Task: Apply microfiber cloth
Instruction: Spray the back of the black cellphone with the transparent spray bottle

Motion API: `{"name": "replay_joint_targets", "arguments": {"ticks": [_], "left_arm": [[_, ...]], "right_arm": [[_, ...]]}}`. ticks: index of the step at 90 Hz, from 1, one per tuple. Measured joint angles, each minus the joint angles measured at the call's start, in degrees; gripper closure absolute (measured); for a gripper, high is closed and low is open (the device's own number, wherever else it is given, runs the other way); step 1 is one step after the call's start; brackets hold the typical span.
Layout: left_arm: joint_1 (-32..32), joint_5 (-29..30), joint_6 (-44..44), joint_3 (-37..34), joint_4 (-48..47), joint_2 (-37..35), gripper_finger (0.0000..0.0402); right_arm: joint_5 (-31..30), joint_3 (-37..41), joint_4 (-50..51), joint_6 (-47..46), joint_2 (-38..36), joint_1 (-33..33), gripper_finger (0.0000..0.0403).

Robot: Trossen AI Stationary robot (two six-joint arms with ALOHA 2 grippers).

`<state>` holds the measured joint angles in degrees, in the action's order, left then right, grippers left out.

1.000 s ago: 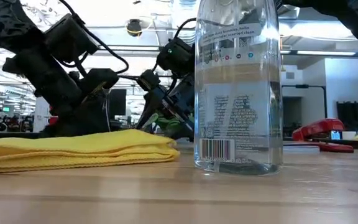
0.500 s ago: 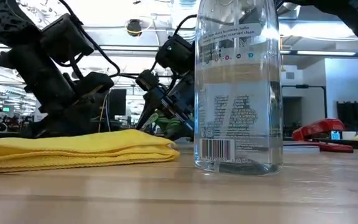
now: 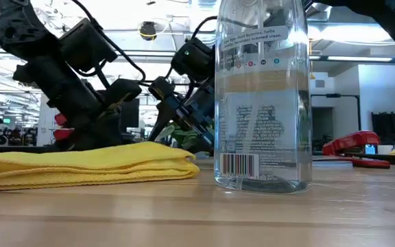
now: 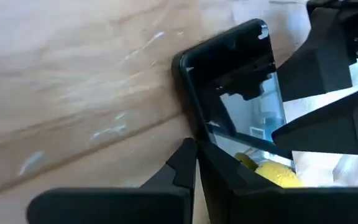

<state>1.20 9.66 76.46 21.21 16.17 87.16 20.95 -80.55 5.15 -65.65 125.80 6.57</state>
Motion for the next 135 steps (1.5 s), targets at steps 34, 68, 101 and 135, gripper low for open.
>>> {"name": "replay_joint_targets", "arguments": {"ticks": [34, 68, 101, 135], "left_arm": [[0.63, 1.07, -2.45, -0.15, 1.24, 0.07, 0.0401], [-0.38, 2.06, -9.56, -0.48, -10.27, -12.74, 0.0402], [0.17, 5.02, -13.99, -0.34, -24.16, -35.60, 0.0402], [5.83, 7.92, -32.13, -0.26, -7.63, -47.37, 0.0389]], "right_arm": [[1.66, 0.12, 0.47, 2.11, 0.14, 0.04, 0.0281], [-2.56, 0.14, 1.79, 2.51, -3.52, 1.07, 0.0386], [-13.35, 0.37, 7.44, 14.58, -14.60, 4.83, 0.0387], [-13.49, 0.24, -1.56, 24.88, -24.45, 1.47, 0.0387]]}}
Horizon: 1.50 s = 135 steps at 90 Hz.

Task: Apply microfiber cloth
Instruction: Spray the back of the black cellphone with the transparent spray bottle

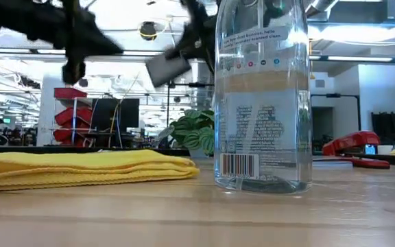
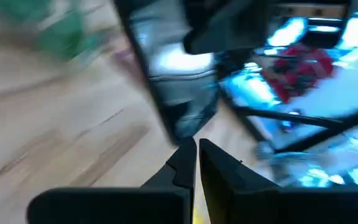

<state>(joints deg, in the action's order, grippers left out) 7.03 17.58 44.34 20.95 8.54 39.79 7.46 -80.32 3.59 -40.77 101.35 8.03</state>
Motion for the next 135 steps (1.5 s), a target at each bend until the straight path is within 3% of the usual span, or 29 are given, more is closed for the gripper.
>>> {"name": "replay_joint_targets", "arguments": {"ticks": [28, 41, 54, 71, 90, 102, 114, 135], "left_arm": [[0.28, 0.28, -1.26, 0.04, 8.06, 4.60, 0.0245], [0.31, 0.28, -1.12, 0.08, 13.92, 7.57, 0.0224], [0.31, 0.31, -1.86, 0.04, 18.51, 9.66, 0.0254], [0.35, -0.69, -2.70, -0.02, 21.77, 9.98, 0.0377], [0.33, -1.43, -2.98, 0.05, 22.59, 6.85, 0.0393], [0.28, -2.67, -0.13, 1.19, 20.66, 4.37, 0.0395], [0.24, -9.34, 2.98, 5.62, 12.85, 3.58, 0.0395], [0.28, -25.87, 11.42, 16.15, -4.57, 6.49, 0.0395]], "right_arm": [[-0.04, -0.10, -12.05, 0.75, -0.27, -2.10, 0.0387], [-0.04, -0.10, -13.31, 0.74, -0.27, -2.23, 0.0387], [-0.04, -0.10, -13.40, 0.74, -0.27, -2.49, 0.0387], [0.65, -0.10, -14.18, 1.18, -0.39, -2.85, 0.0387], [0.49, -0.21, -17.25, 5.75, -1.08, -2.72, 0.0352], [2.23, -0.15, -16.10, 14.34, -3.77, -1.76, 0.0322], [4.31, -0.19, -10.60, 28.74, -8.41, -0.80, 0.0286], [4.46, -0.27, 0.34, 76.96, -16.88, -1.87, 0.0218]]}}
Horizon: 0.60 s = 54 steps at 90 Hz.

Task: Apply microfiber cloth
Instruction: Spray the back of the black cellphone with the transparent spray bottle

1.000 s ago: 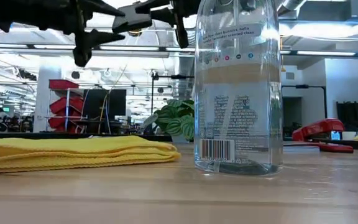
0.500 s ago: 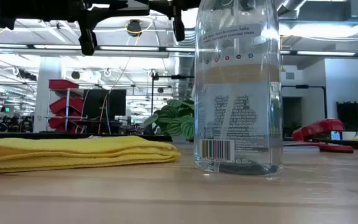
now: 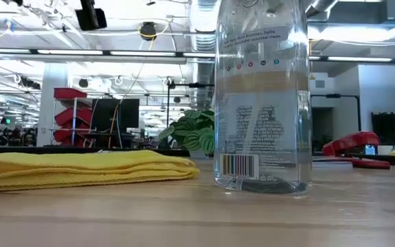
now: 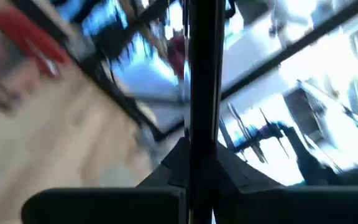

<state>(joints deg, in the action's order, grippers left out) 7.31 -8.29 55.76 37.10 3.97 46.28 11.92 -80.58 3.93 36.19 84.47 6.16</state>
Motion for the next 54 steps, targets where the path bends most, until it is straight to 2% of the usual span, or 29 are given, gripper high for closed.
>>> {"name": "replay_joint_targets", "arguments": {"ticks": [8, 28, 40, 54], "left_arm": [[0.00, -5.30, 2.05, 3.41, -1.50, 2.26, 0.0395], [0.00, -15.69, 6.88, 9.71, -2.11, 9.14, 0.0395], [0.02, -20.37, 8.69, 11.71, -1.85, 13.01, 0.0395], [0.00, -21.97, 9.14, 12.40, -1.95, 15.64, 0.0394]], "right_arm": [[-0.35, -0.01, 3.80, 11.12, -1.56, -0.97, 0.0196], [-2.39, 0.08, 6.99, 29.09, -0.91, -5.26, 0.0162], [-4.64, 0.21, 5.36, 35.52, 1.18, -7.71, 0.0163], [-4.81, 0.10, 2.86, 40.43, 2.01, -10.69, 0.0169]]}}
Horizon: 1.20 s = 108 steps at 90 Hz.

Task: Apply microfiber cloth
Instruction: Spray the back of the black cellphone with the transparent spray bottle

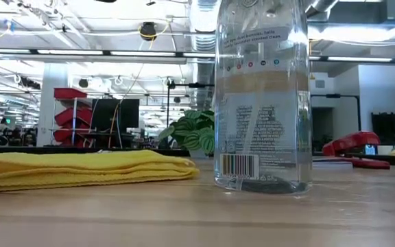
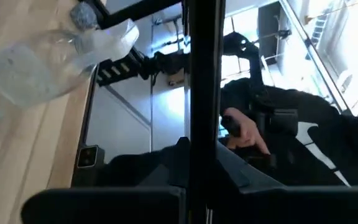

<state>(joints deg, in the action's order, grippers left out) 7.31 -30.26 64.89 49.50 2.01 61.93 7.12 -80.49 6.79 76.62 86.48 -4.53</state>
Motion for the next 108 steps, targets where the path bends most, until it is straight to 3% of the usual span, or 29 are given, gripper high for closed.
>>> {"name": "replay_joint_targets", "arguments": {"ticks": [28, 40, 54, 72, 91, 108], "left_arm": [[-0.04, -0.98, 0.51, 0.06, 2.02, 1.01, 0.0393], [0.02, -1.74, 1.40, 0.06, 2.29, 1.01, 0.0393], [-0.03, -1.87, 2.01, 0.04, 2.87, 1.01, 0.0393], [-0.04, -1.47, 2.07, -0.03, 2.89, 1.01, 0.0390], [-1.44, -0.43, -1.73, 0.00, -0.42, 0.99, 0.0336], [-6.57, -0.01, -10.64, 0.00, -11.70, 0.22, 0.0292]], "right_arm": [[0.35, 0.00, -0.01, 4.52, 0.36, -3.13, 0.0172], [0.79, 0.08, -1.96, 5.96, 2.70, -4.11, 0.0191], [0.15, 0.00, -5.92, 6.12, 4.79, -5.02, 0.0250], [-0.42, -0.07, -6.56, 6.36, 5.61, -5.65, 0.0364], [-3.43, -0.15, -2.50, 1.21, 5.52, -5.52, 0.0381], [-8.28, -0.06, 4.07, -3.39, 5.18, -6.06, 0.0387]]}}
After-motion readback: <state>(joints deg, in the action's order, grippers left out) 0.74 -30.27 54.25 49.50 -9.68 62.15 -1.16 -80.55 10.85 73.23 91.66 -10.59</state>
